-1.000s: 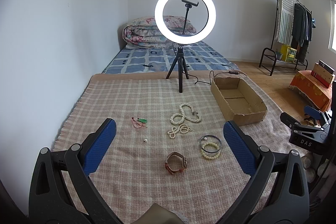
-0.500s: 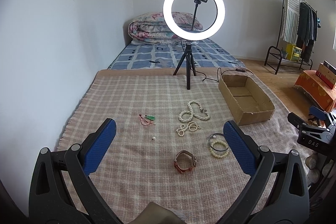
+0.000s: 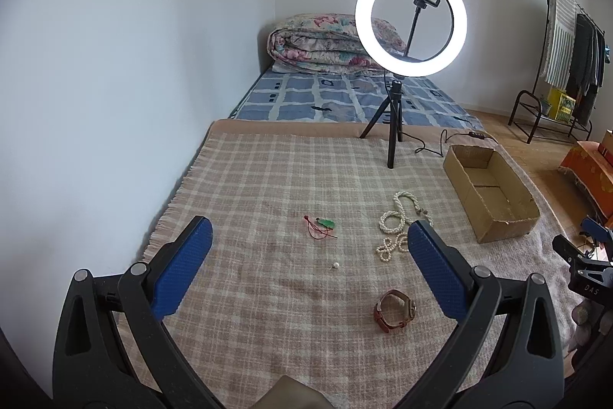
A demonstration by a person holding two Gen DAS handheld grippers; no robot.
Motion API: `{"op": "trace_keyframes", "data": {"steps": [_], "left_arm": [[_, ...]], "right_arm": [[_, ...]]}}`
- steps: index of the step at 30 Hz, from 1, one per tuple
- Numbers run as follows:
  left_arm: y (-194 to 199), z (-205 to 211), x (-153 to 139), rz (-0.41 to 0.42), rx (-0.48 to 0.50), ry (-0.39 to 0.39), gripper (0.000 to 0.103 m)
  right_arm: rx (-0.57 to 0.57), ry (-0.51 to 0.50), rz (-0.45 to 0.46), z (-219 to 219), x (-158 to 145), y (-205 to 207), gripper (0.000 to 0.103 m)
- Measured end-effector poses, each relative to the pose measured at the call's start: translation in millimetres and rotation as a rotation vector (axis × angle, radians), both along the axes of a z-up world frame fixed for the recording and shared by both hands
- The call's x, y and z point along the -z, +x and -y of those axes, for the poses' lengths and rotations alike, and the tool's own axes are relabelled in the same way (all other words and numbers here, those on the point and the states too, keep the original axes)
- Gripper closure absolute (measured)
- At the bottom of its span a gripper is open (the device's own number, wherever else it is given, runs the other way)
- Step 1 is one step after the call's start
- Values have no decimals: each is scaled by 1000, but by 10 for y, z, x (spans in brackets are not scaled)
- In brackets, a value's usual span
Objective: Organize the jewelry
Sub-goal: 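Move the left tool to the brown watch while the right tool approaches the blue bangle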
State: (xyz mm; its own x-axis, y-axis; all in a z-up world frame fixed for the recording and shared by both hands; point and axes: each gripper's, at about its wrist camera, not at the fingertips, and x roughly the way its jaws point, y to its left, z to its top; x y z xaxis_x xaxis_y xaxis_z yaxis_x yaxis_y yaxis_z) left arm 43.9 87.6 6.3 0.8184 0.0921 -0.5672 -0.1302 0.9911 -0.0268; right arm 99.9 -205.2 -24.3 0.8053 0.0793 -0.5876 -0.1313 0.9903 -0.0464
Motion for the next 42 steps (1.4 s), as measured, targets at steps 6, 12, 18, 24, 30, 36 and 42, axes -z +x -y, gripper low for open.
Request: {"op": "trace_keyframes", "data": {"steps": [6,12,18,24,30,36,42], "left_arm": [[208,-219,24,-6,1,-23,2],[359,-254,159,-58,46,-58,22],[467,-110,416,-157,129,-98,34],[621,107,869,-340,224,-203,48],[701,323,1212,-469,273,-261,52],[761,379,1326,-512,283,-269,52],[854,396,1469,-566,283,-289,59]], "right_arm": [[-46,-35,-7,-53,65,213,0],[-127,-20,-119,-113,266,466,10],[-211,-4,-262,-222,570,647,23],[-216,52,-419,-204,902,861,44],[-187,123,-526,-114,1145,1051,62],[-177,168,-596,-102,1334,1170,69],[-141,279,-654,-20,1456,1302,73]]}}
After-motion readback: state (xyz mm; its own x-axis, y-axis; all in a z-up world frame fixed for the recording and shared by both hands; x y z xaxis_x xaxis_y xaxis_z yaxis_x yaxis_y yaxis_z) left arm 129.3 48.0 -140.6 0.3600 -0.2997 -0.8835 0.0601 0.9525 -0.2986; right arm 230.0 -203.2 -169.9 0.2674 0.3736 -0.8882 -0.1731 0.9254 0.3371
